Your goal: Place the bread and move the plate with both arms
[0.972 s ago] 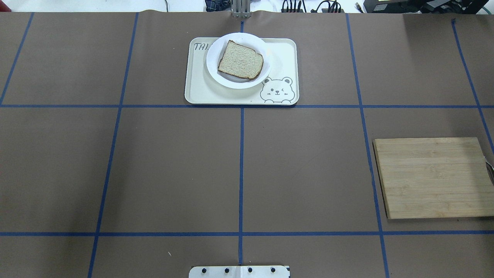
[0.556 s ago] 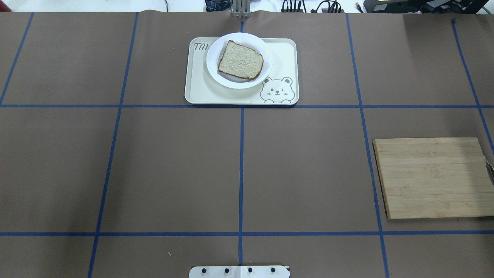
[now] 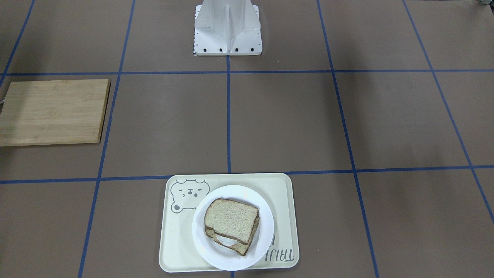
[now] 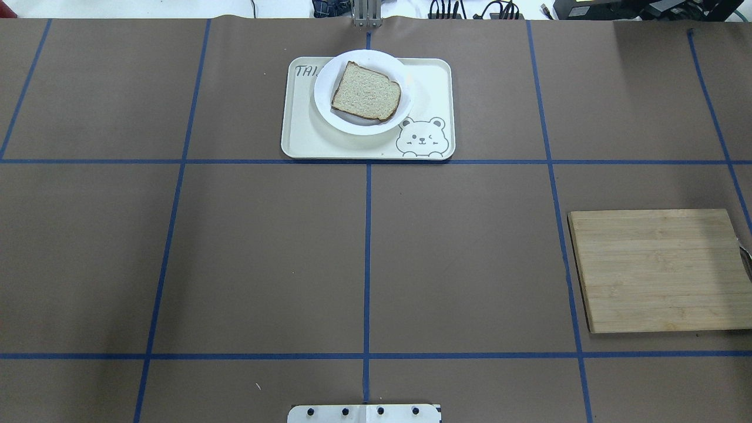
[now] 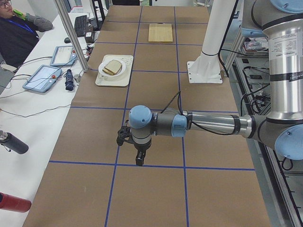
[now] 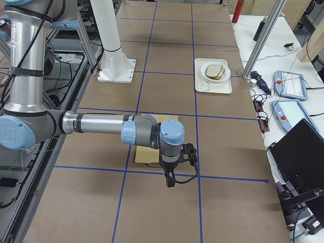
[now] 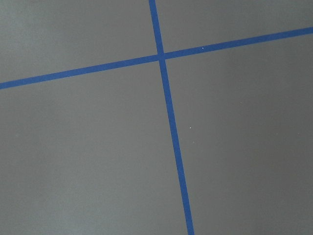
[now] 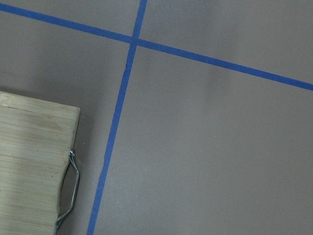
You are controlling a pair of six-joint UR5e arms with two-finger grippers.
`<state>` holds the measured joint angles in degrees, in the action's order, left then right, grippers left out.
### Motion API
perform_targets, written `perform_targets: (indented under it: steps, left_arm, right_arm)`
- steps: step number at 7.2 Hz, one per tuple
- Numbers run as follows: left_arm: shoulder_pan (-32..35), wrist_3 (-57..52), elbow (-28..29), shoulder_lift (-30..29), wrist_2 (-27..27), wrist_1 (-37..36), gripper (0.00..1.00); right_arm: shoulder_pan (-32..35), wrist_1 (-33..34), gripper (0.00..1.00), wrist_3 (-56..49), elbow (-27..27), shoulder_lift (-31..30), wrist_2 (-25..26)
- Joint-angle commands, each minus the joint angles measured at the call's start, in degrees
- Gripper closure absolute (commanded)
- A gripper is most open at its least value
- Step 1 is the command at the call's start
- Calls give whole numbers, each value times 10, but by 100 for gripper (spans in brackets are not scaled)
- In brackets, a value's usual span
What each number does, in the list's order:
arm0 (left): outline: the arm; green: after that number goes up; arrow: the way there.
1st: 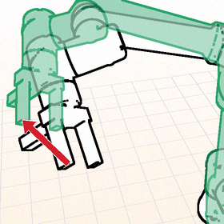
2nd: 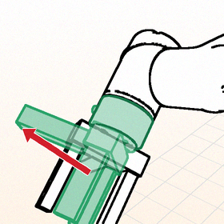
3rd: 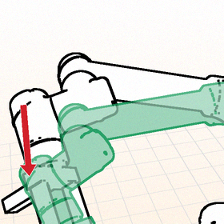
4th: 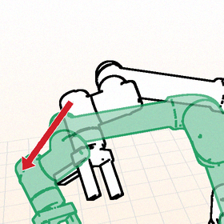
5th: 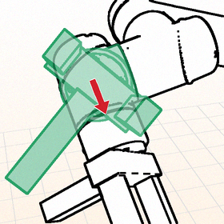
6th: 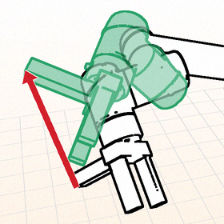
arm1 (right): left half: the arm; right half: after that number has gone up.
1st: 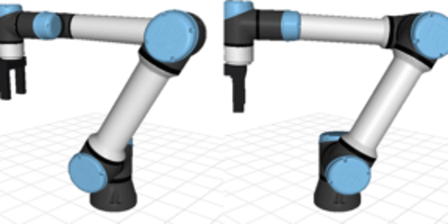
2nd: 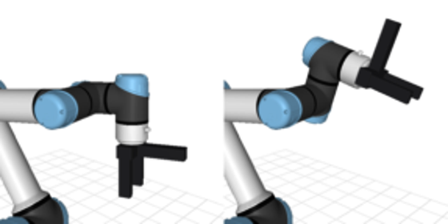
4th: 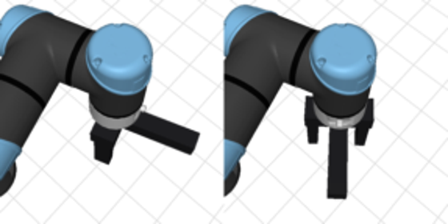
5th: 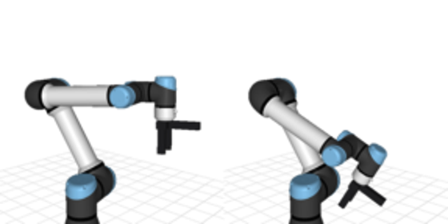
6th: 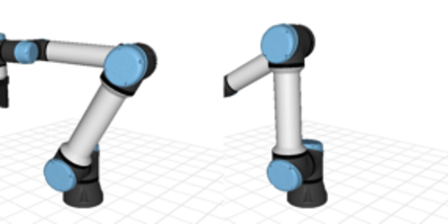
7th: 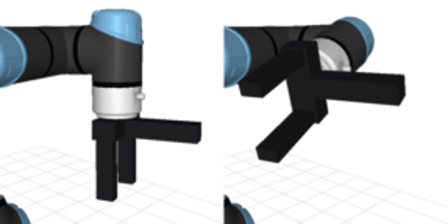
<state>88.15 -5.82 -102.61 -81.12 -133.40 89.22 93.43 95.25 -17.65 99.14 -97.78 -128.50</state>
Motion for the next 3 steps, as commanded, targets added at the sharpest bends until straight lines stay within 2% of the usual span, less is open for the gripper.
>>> perform_targets:
  steps: [1, 3]
  left_arm:
    - [-1, 1, 2, 1, 0, 0, 2]
    - [-1, 2, 2, 5, 0, 0, 2]
  right_arm:
    - [0, -1, 0, 1, 1, 0, 0]
    - [0, -1, 0, 16, 1, 1, -1]
